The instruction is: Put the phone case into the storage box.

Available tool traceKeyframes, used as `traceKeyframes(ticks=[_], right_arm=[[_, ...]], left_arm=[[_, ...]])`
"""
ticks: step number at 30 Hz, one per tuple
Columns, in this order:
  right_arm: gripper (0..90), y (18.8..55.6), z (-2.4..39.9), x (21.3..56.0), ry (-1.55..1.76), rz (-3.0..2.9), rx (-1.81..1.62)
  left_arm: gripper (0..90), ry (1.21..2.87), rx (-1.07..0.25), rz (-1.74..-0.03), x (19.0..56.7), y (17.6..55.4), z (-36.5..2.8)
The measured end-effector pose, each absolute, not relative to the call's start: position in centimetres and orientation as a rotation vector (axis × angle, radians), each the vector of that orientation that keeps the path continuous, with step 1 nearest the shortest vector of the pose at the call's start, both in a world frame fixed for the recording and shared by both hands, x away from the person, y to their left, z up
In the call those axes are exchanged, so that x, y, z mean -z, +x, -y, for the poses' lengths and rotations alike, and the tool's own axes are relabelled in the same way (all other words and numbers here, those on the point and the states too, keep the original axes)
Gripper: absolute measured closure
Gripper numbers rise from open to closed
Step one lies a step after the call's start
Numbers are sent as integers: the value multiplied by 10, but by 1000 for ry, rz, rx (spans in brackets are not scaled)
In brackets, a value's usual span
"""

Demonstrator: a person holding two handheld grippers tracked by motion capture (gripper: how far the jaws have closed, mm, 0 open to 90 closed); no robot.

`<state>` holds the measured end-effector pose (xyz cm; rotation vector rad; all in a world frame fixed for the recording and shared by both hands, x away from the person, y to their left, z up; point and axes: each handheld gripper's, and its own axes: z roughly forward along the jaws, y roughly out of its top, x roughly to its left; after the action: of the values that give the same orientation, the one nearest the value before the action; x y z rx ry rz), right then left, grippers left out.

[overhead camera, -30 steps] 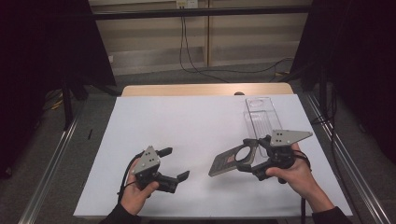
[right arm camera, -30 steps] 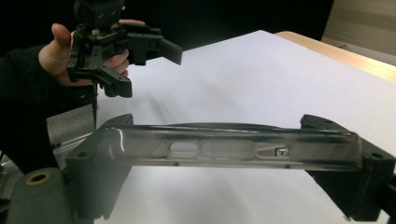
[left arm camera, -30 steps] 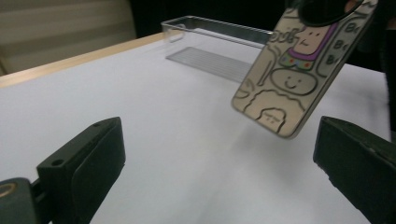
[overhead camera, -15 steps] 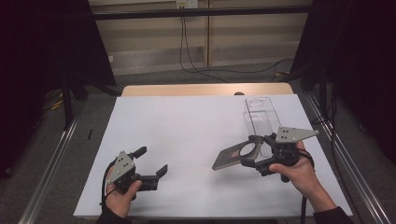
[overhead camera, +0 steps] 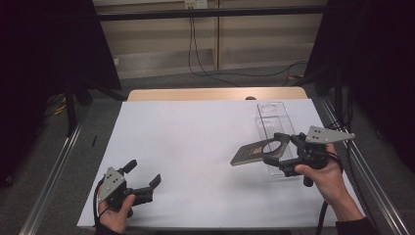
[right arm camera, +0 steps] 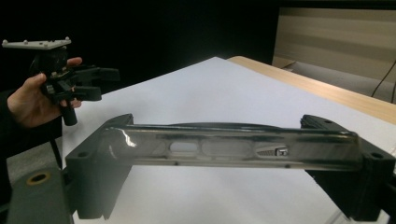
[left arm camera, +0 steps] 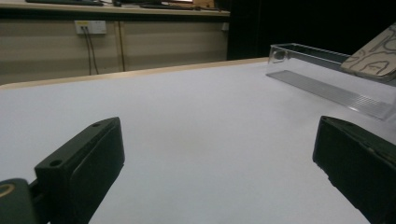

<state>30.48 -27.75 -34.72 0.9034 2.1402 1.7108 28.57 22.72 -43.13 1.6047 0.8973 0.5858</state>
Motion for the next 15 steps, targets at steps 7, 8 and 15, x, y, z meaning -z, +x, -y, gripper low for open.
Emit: traceKeyframes(ticks=[7,8,15], right_arm=[[119,308,288,342,932,-2091,-1709],[119,308,289,341,937,-2087,-1710],[119,314,294,336,947,-2084,-1698]], left_arm=[[22,1608,-587,-901,432,286,-225],[23,1605,-587,-901,431,286,-225],[22,1603,-579,-894,432,286,-224]])
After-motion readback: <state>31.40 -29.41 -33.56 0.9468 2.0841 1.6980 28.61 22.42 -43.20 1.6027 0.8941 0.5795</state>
